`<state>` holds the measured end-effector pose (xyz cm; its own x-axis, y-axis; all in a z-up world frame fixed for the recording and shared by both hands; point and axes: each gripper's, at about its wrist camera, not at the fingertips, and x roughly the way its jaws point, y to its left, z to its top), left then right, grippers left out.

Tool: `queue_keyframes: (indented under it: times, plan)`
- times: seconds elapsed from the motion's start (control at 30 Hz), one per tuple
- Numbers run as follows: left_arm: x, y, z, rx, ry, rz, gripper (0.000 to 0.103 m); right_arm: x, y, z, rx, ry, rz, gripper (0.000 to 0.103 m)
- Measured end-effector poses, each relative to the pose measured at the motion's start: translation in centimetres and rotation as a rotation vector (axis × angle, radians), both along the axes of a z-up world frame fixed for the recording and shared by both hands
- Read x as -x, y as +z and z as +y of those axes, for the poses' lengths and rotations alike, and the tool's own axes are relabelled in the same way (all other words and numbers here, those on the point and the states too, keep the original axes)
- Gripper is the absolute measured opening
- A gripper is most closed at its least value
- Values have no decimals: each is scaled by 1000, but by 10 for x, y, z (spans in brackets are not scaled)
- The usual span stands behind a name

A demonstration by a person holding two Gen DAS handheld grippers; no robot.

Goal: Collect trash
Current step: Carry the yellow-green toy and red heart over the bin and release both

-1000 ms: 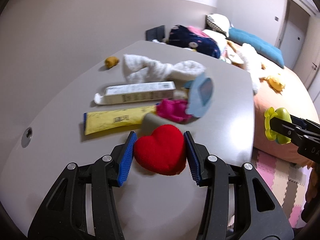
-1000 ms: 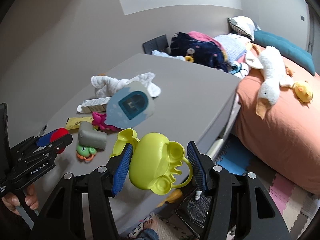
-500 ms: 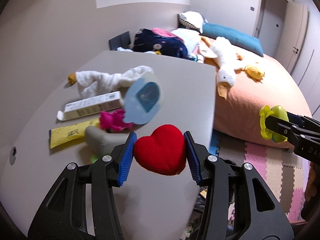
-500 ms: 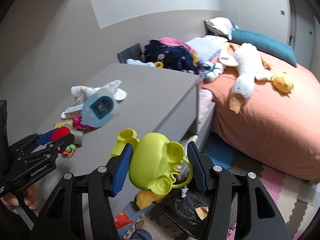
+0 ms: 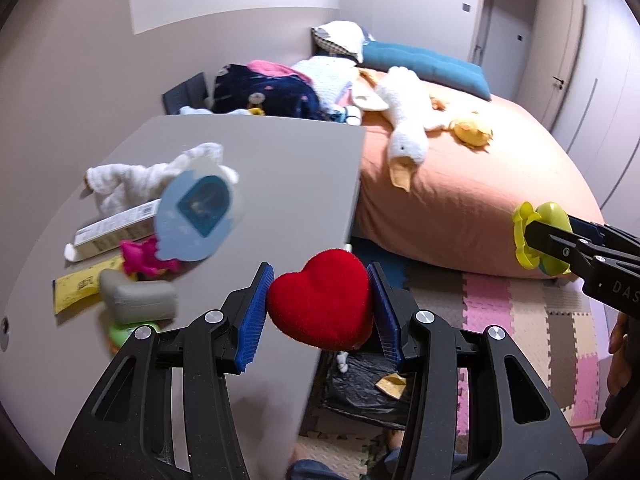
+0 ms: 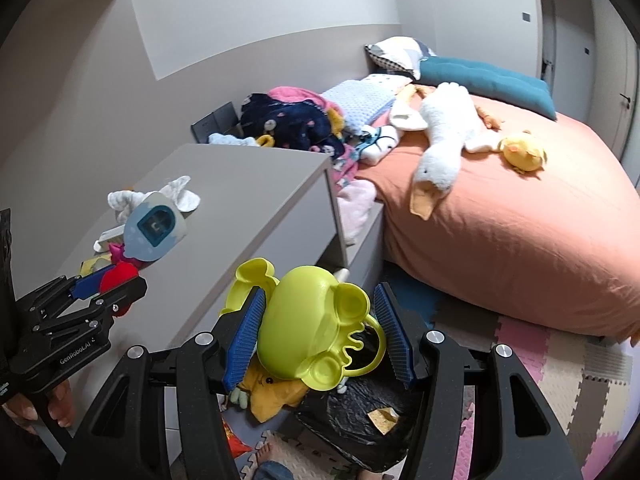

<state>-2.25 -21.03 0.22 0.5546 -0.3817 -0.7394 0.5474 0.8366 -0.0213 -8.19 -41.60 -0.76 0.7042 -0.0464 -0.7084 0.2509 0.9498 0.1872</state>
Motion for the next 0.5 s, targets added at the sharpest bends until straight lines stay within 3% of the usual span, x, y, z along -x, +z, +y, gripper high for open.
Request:
queue_keyframes:
  times: [0.5]
  plan:
    - [21,-10,-55,-12,-153,23,48,27,-3,-33,-5,-80,2,57]
